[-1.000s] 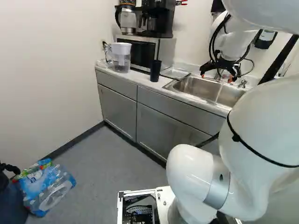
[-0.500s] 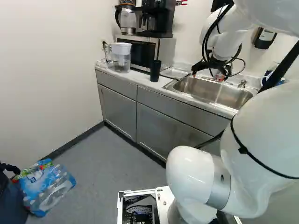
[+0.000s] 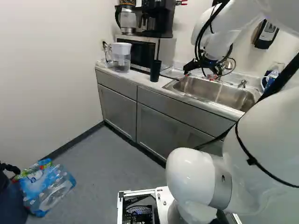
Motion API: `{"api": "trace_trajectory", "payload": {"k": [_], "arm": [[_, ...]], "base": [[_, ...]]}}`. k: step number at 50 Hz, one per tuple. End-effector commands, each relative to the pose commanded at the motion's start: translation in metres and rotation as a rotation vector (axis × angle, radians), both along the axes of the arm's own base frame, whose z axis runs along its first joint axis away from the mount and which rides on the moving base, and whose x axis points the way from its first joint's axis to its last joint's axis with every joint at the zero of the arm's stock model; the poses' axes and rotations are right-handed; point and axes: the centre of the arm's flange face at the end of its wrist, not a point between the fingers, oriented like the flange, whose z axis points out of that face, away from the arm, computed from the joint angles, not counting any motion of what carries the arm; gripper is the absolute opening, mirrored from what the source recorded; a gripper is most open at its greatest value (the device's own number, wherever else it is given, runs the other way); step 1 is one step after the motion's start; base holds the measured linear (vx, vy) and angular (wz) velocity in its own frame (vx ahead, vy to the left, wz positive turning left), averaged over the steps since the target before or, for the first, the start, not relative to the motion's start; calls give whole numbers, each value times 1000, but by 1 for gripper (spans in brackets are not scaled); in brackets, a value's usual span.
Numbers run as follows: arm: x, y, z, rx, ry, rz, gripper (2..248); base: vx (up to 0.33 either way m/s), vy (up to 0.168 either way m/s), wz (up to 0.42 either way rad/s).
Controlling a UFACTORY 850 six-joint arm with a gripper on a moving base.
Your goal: Rinse the cup and place it in the tray
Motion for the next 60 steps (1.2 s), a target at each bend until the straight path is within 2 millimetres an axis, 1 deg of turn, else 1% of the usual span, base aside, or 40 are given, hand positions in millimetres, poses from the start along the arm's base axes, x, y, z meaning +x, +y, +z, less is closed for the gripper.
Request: {"api": "trace_trajectory", "payload": {"k": [36,60], "arm": [[7,57,-1,-1,-4,139,247],[20,94,0,0,-2,236,247]], "base": [[0,0,0],[0,0,0]]}}
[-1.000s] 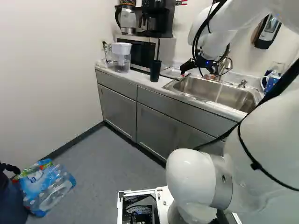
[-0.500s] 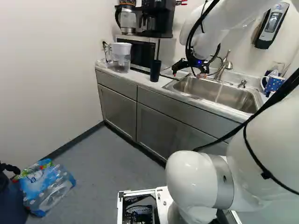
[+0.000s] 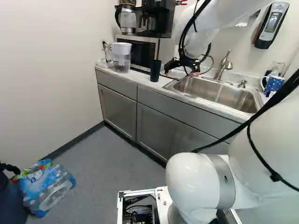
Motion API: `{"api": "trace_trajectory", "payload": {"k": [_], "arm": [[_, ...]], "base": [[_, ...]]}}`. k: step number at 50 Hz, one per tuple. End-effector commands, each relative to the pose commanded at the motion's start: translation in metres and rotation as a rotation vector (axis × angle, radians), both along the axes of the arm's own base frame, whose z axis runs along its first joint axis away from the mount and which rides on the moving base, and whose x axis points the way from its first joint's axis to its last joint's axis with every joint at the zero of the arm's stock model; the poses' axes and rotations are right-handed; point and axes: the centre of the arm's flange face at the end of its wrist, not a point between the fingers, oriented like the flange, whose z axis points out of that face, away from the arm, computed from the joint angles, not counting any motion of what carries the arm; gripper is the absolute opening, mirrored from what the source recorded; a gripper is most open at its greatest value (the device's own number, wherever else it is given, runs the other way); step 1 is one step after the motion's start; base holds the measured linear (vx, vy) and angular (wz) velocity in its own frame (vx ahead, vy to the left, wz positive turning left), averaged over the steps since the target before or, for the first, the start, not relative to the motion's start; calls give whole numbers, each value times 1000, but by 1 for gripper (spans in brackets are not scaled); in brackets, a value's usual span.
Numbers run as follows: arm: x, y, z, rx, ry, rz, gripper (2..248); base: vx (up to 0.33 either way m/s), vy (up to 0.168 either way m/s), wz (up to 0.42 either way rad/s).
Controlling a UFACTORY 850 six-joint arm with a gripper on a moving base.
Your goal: Rinse the cup and place it in the tray
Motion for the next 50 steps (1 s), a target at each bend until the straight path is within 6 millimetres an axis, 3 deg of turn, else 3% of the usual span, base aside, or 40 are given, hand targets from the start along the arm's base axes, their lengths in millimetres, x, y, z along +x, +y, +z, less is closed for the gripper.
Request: {"api": "trace_trajectory", "payload": {"k": [21,50], "arm": [[24,30,2,1,8,79,247],[81,54,4,1,19,135,247]], "base": [[0,0,0],[0,0,0]]}}
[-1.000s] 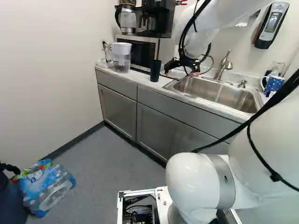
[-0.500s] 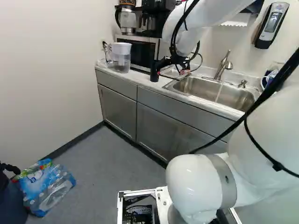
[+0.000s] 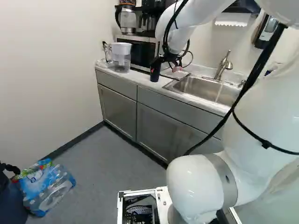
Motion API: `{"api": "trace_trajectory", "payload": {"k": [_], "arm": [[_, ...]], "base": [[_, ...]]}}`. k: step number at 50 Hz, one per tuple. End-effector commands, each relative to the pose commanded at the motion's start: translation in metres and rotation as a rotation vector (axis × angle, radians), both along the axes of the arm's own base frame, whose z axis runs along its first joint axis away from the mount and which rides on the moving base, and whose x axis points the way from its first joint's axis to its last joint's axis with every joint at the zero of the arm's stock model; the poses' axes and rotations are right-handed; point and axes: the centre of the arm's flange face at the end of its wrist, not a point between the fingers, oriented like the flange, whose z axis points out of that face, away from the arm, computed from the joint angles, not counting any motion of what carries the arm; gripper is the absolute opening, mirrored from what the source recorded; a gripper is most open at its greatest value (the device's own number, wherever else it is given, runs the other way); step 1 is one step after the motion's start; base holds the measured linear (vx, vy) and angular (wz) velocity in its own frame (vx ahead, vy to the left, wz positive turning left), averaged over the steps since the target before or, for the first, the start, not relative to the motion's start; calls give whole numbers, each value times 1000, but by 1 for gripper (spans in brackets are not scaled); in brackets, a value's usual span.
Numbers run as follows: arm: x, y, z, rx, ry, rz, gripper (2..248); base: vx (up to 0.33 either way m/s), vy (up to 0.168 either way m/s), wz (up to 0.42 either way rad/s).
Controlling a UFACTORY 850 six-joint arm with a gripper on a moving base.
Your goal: Rinse the cup and place it in the tray
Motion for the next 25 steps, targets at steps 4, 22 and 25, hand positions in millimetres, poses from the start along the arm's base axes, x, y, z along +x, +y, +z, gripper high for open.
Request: {"api": "trace_trajectory", "payload": {"k": [4,22,25], "arm": [[4,-1,-1,0,2,-1,247],[14,-2,-18,0,19,-4,247],[16,-2,-21,0,17,-4,247]], "base": [[0,0,0],[0,0,0],[0,0,0]]}}
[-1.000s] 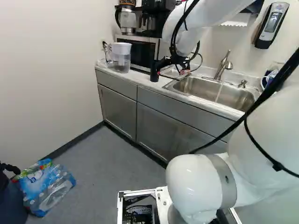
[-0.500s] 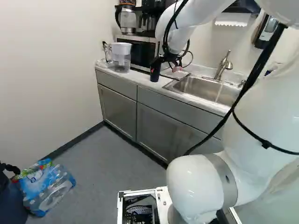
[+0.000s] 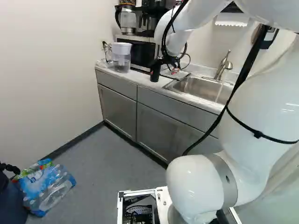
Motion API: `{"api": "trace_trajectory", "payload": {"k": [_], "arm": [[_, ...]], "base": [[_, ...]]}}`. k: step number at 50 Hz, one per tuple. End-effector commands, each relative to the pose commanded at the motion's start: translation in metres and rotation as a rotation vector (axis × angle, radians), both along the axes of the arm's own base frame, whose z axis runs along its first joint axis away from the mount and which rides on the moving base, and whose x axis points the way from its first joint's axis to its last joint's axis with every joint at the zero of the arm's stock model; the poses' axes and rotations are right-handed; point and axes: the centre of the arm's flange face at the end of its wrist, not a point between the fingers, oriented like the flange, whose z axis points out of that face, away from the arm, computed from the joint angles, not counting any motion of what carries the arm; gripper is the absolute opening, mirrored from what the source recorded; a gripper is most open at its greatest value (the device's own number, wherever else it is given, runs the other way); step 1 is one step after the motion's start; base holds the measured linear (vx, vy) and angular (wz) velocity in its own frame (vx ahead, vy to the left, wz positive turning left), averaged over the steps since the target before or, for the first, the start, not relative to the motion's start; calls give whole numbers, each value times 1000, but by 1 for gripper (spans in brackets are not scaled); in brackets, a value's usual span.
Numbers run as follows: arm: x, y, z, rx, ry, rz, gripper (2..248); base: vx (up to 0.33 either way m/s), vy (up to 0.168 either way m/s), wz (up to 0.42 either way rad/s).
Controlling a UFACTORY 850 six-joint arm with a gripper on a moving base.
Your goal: Rinse the cup and place it in the tray
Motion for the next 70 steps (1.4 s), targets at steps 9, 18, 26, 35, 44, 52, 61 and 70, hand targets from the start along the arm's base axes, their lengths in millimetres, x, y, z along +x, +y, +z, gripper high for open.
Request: {"api": "trace_trajectory", "payload": {"k": [9,18,26,35,44,52,61,70], "arm": [[6,0,-9,0,-11,0,247],[12,0,-18,0,-25,0,247],[18,0,-25,-1,-40,0,247],[24,0,-34,-1,-60,0,247],[30,0,-41,-1,-88,-1,247],[36,0,-48,-2,-119,-1,247],[43,0,-55,-2,-158,-1,247],[49,-1,-61,-2,-201,-1,247]], "base": [[0,0,0],[0,0,0],[0,0,0],[0,0,0],[0,0,0],[0,0,0],[0,0,0],[0,0,0]]}}
